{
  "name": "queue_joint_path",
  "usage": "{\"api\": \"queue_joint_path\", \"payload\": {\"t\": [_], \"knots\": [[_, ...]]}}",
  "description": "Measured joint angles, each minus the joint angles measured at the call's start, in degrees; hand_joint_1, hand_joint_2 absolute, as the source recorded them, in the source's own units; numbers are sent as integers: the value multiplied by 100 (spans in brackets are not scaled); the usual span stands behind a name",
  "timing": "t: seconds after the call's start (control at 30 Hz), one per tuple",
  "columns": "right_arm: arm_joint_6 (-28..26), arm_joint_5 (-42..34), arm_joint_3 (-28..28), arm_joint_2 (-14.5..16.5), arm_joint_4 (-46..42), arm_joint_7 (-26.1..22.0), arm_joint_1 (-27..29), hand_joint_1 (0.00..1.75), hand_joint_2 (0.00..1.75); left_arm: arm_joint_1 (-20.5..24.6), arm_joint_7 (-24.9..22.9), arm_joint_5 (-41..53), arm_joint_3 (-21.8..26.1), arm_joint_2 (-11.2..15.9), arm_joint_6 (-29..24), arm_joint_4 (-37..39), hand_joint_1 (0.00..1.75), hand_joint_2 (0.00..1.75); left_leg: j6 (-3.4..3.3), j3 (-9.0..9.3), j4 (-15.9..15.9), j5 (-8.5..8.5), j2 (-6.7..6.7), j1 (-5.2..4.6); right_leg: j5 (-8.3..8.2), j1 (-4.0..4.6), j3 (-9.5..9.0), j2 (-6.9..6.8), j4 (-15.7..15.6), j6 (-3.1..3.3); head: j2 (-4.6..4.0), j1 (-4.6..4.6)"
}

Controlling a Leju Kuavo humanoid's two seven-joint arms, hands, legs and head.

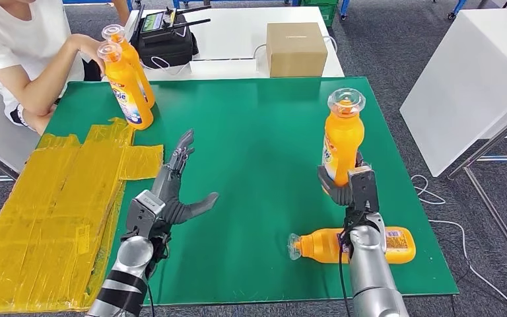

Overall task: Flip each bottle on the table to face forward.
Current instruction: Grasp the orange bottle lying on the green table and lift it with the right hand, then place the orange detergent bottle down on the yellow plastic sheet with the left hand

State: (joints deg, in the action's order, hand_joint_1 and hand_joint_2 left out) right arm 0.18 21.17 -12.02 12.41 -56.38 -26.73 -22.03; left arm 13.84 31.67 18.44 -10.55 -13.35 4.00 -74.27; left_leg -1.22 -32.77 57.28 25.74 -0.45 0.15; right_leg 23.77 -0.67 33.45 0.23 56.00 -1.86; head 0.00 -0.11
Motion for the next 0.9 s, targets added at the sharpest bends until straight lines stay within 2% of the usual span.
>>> {"api": "queue_joint_path", "payload": {"t": [0.2, 0.47, 0.63, 0.9], "knots": [[301, 26, 217, 319, 741, -167, -279, 175, 175, 376, -85, -151, -99, -91, 188, 283, 0, 175, 2, 1, 0, -2, 2, 3, -1, 3, 0, 0, 4, 1, 0, 0], [212, 48, 917, 763, 1569, -176, -608, 175, 175, 627, -129, -251, -282, -221, 327, 564, 0, 175, 2, -3, -1, -3, 2, 6, 0, 3, 4, 2, 5, 1, 0, 1], [-50, -618, 1808, 874, 1825, -59, -732, 175, 175, 713, -144, -328, -362, -259, 347, 694, 0, 175, 2, -4, -1, -3, 3, 5, 0, 2, 5, 3, 4, 1, 0, 2], [-565, -1284, 3384, 907, 1886, 211, -800, 175, 175, 777, -129, -464, -358, -284, 399, 840, 0, 175, 2, -4, 0, -3, 3, 5, 0, 3, 7, 3, 4, 1, 0, 3]]}}
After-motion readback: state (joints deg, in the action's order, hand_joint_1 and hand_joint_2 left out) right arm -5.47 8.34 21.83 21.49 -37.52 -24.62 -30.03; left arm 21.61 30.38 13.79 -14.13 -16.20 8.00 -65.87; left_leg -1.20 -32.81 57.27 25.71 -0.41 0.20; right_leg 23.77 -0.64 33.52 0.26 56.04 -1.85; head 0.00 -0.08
